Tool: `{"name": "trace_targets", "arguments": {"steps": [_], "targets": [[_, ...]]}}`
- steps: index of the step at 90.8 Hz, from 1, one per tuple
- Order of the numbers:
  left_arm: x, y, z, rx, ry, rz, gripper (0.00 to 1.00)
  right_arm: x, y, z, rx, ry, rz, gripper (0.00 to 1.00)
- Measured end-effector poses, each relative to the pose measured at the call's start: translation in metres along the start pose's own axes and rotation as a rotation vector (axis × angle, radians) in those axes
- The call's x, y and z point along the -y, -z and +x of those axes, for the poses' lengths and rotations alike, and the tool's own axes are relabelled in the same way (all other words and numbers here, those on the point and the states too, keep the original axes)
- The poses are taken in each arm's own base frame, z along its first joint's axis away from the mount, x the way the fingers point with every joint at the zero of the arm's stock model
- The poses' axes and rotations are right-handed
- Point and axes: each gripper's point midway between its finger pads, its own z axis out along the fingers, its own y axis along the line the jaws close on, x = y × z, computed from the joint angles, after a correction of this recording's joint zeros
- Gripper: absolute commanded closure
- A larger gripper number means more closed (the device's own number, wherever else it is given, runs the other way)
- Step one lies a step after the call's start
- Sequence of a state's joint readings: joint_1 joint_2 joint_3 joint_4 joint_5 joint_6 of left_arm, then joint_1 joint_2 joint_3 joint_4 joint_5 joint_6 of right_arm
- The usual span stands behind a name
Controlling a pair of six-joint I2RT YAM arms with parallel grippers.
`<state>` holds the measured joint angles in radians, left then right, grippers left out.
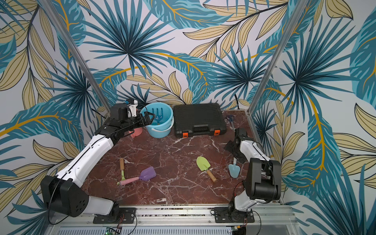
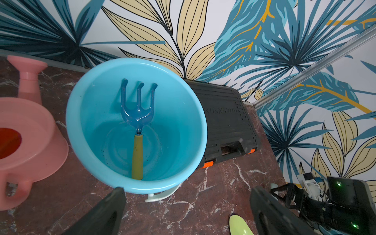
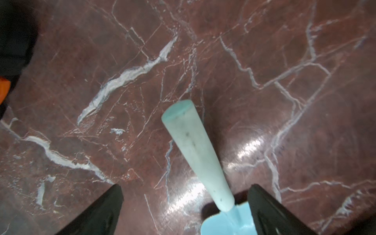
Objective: Organize the gardening tools
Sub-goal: Pick up the gardening tool from the center of the board.
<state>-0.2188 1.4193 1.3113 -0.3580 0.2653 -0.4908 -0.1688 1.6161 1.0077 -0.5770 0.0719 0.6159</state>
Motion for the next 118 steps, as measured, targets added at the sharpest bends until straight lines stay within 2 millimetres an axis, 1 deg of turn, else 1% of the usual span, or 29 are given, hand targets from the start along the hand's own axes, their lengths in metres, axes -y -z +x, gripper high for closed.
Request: {"name": "trace_targets", "arguments": {"steps": [17, 25, 32, 37, 45, 51, 57, 66, 72, 78, 82, 90, 95, 102, 109, 118], "targets": [[0.000, 0.006, 0.000, 0.006, -0.012, -0.007, 0.00, -0.032, -0.022, -0.013, -0.037, 0.031, -0.093, 0.00], [-0.001, 0.009, 0.000, 0.010, -0.015, -0.015, 0.00, -0.047, -0.031, -0.013, -0.058, 0.037, -0.151, 0.01], [-0.001, 0.011, 0.000, 0.013, -0.016, -0.019, 0.00, -0.062, -0.029, -0.010, -0.064, 0.054, -0.203, 0.00], [-0.002, 0.011, 0.000, 0.014, -0.016, -0.021, 0.00, -0.073, -0.028, -0.003, -0.076, 0.073, -0.232, 0.00], [-0.002, 0.012, 0.000, 0.015, -0.016, -0.022, 0.00, -0.093, -0.024, 0.015, -0.090, 0.114, -0.278, 0.00], [-0.002, 0.011, 0.001, 0.013, -0.015, -0.023, 0.00, -0.104, -0.019, 0.033, -0.104, 0.143, -0.303, 0.00], [-0.003, 0.011, 0.002, 0.010, -0.014, -0.024, 0.00, -0.109, -0.013, 0.055, -0.124, 0.167, -0.313, 0.01], [-0.003, 0.010, 0.002, 0.010, -0.013, -0.024, 0.00, -0.106, -0.006, 0.081, -0.150, 0.178, -0.316, 0.00], [-0.003, 0.010, 0.002, 0.009, -0.013, -0.021, 0.00, -0.097, -0.001, 0.092, -0.161, 0.164, -0.308, 0.03], [-0.003, 0.009, 0.002, 0.010, -0.013, -0.017, 0.00, -0.085, 0.004, 0.099, -0.162, 0.149, -0.281, 0.06], [-0.003, 0.007, 0.002, 0.009, -0.012, -0.015, 0.00, -0.078, 0.009, 0.100, -0.154, 0.142, -0.255, 0.07], [-0.004, 0.003, 0.003, 0.005, -0.007, -0.015, 0.00, -0.067, 0.026, 0.093, -0.099, 0.131, -0.217, 0.09], [-0.006, 0.000, 0.004, 0.001, -0.001, -0.017, 0.00, -0.059, 0.038, 0.089, -0.059, 0.112, -0.197, 0.12], [-0.008, -0.005, 0.006, -0.006, 0.010, -0.020, 0.00, -0.050, 0.050, 0.083, -0.017, 0.071, -0.176, 0.19], [-0.010, -0.008, 0.007, -0.011, 0.021, -0.023, 0.00, -0.040, 0.050, 0.085, -0.006, 0.016, -0.155, 0.24], [-0.011, -0.008, 0.007, -0.009, 0.025, -0.030, 0.00, -0.023, 0.037, 0.099, -0.040, -0.042, -0.100, 0.29]]}}
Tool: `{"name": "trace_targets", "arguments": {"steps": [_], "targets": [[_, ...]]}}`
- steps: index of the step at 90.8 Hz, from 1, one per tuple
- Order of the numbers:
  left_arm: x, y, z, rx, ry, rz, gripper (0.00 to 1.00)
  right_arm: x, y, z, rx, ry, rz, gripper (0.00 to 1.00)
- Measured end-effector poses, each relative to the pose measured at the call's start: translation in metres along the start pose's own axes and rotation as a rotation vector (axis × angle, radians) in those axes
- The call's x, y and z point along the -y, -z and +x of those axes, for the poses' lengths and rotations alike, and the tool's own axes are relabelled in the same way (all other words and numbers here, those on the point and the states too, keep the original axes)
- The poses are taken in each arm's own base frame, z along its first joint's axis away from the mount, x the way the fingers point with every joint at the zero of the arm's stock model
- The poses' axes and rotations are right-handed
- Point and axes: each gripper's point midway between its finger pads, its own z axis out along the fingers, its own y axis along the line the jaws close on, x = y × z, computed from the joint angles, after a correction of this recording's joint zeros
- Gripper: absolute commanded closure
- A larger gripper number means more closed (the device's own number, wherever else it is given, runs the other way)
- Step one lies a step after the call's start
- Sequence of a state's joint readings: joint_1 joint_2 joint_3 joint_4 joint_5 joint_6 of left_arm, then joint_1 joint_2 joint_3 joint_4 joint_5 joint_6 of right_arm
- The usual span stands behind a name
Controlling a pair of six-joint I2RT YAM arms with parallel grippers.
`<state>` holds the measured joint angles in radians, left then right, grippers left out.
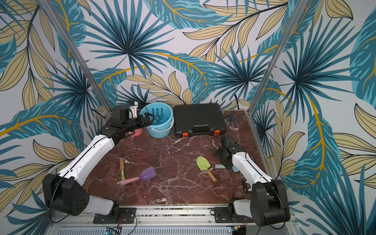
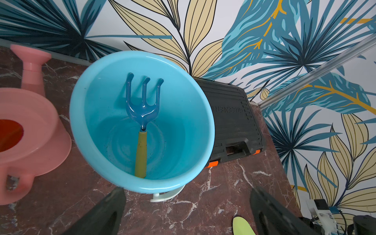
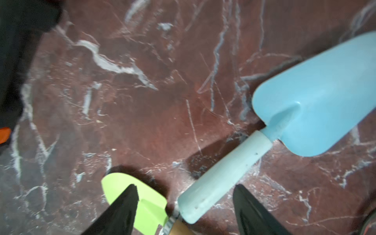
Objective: Organize the gardening tools
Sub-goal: Pick up the gardening tool from the center of the board.
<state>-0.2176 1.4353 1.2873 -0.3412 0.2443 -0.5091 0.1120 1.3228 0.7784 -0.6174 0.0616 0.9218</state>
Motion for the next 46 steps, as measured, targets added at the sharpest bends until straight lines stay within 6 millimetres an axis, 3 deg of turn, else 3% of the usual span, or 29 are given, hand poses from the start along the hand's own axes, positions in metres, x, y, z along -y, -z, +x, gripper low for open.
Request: {"name": "trace_targets", "arguments": {"steps": [19, 46], "targets": [[-0.008, 0.000, -0.004, 0.021, 0.001, -0.043, 0.00, 0.020, -0.026, 0.018, -0.065, -0.104, 0.089, 0.43], [-0.043, 0.011, -0.005, 0.051, 0.051, -0.216, 0.00, 0.017, -0.025, 0.015, -0.048, -0.152, 0.080, 0.93]]}}
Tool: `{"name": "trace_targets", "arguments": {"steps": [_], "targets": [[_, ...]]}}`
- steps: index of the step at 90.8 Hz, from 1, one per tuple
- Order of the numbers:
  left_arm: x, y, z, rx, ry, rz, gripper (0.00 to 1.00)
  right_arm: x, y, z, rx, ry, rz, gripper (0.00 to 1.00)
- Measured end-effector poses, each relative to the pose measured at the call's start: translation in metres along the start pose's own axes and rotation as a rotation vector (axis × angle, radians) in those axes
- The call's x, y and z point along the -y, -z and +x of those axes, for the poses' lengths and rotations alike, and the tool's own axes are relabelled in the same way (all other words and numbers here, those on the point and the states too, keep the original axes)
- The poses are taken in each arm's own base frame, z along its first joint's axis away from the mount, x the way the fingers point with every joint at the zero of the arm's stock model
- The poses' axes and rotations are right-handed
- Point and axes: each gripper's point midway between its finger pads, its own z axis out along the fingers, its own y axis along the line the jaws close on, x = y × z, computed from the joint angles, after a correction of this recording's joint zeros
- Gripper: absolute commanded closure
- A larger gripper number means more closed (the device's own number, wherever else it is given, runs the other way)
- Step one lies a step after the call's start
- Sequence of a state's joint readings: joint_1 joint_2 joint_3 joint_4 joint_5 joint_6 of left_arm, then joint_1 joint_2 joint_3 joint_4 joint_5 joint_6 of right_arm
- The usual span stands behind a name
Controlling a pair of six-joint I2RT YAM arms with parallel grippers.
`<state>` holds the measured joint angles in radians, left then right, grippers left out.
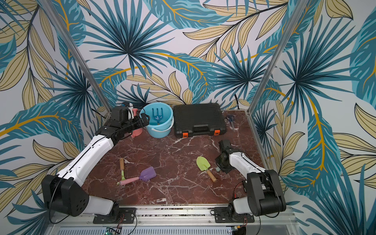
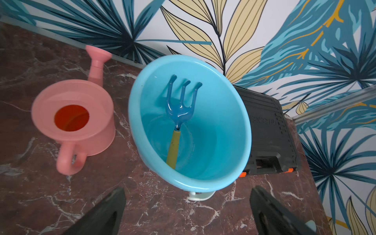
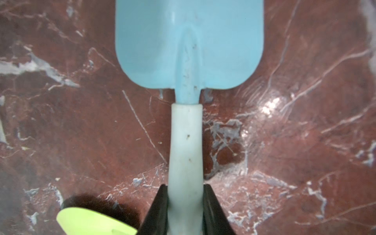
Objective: Organize the gardening tools
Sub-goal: Pick up the gardening tool from the center of the board.
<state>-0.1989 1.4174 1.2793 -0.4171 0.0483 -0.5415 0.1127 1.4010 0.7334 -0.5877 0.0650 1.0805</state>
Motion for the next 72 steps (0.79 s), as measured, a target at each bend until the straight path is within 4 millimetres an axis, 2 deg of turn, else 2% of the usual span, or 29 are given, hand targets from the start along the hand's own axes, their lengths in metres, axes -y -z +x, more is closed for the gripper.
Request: {"name": "trace_targets", "arguments": {"steps": [5, 15, 24, 42, 57, 64, 72], "targets": [[-0.006, 0.003, -0.002, 0.014, 0.012, -0.018, 0.00, -0.001, 0.005, -0.003, 0.014, 0.006, -0.002, 1.00], [-0.012, 0.007, -0.002, 0.032, 0.037, -0.023, 0.00, -0.008, 0.019, -0.012, 0.053, 0.036, -0.028, 1.00], [-0.009, 0.007, -0.002, 0.032, 0.054, 0.001, 0.00, -0.022, 0.042, -0.024, 0.113, 0.086, -0.080, 1.00], [0.009, 0.003, 0.003, -0.017, 0.067, 0.099, 0.06, -0.079, 0.106, -0.036, 0.255, 0.304, -0.246, 1.00], [0.033, -0.004, 0.010, -0.083, 0.053, 0.212, 0.15, -0.138, 0.152, -0.011, 0.321, 0.580, -0.378, 1.00], [0.046, -0.002, 0.012, -0.100, 0.031, 0.261, 0.19, -0.162, 0.161, 0.012, 0.323, 0.712, -0.420, 1.00], [0.068, 0.005, 0.016, -0.117, -0.022, 0.335, 0.25, -0.181, 0.162, 0.039, 0.308, 0.840, -0.448, 1.00]]}}
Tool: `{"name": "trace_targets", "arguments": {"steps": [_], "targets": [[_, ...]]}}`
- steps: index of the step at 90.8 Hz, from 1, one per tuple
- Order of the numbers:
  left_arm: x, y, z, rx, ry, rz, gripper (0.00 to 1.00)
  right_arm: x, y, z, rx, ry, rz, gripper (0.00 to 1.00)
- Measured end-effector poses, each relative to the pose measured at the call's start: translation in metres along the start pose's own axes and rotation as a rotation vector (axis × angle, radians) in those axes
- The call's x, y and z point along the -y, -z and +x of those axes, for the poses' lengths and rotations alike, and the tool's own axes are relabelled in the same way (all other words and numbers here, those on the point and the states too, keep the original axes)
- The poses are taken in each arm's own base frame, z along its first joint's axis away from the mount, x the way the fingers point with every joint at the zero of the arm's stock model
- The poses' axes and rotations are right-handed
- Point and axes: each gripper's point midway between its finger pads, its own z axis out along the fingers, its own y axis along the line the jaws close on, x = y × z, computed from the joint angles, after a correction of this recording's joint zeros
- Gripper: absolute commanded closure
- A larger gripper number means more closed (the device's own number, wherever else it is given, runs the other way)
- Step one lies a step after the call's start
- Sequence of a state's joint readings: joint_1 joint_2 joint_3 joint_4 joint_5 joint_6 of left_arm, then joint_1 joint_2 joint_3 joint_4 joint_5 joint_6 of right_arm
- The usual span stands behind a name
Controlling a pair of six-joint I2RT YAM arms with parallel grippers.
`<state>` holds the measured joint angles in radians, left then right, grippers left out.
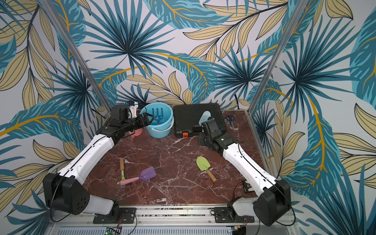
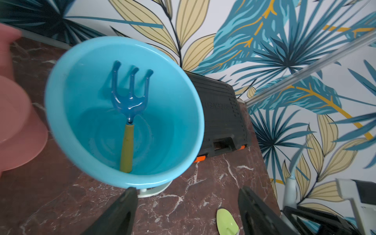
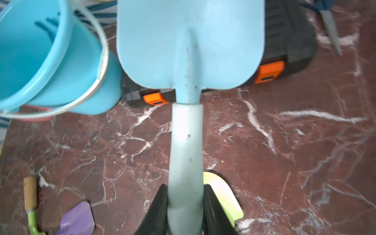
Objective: Organize the gardening tools
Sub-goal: Pick up the gardening tool from the center of the board.
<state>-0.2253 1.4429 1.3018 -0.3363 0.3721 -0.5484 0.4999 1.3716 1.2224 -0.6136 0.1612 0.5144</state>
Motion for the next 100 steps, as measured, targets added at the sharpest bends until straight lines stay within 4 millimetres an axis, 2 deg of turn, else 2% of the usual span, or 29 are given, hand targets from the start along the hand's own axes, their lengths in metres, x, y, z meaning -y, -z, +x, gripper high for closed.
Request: {"name": "trace_targets", "arguments": {"steps": [11, 23, 39, 51, 69, 79, 86, 95, 100], "targets": [[0.027, -0.001, 0.006, -0.028, -0.063, 0.085, 0.33, -0.035, -0.008, 0.013, -0.047, 0.124, -0.069, 1.00], [0.045, -0.002, 0.017, -0.063, -0.116, 0.145, 0.41, -0.069, -0.011, 0.017, -0.070, 0.225, -0.141, 1.00], [0.058, -0.007, 0.025, -0.100, -0.168, 0.185, 0.46, -0.102, -0.007, 0.021, -0.081, 0.314, -0.217, 1.00], [0.058, -0.016, 0.033, -0.134, -0.178, 0.188, 0.47, -0.120, 0.000, 0.024, -0.083, 0.369, -0.263, 1.00], [0.053, -0.024, 0.044, -0.176, -0.176, 0.176, 0.53, -0.138, 0.004, 0.034, -0.095, 0.426, -0.305, 1.00], [0.055, -0.023, 0.043, -0.174, -0.189, 0.182, 0.68, -0.140, 0.001, 0.040, -0.113, 0.443, -0.305, 1.00], [0.057, -0.022, 0.042, -0.173, -0.186, 0.185, 0.84, -0.140, 0.000, 0.043, -0.120, 0.451, -0.303, 1.00], [0.058, -0.022, 0.043, -0.175, -0.191, 0.186, 1.00, -0.141, 0.001, 0.044, -0.123, 0.457, -0.302, 1.00], [0.060, -0.021, 0.043, -0.177, -0.187, 0.194, 1.00, -0.140, 0.000, 0.045, -0.125, 0.458, -0.299, 0.96]]}}
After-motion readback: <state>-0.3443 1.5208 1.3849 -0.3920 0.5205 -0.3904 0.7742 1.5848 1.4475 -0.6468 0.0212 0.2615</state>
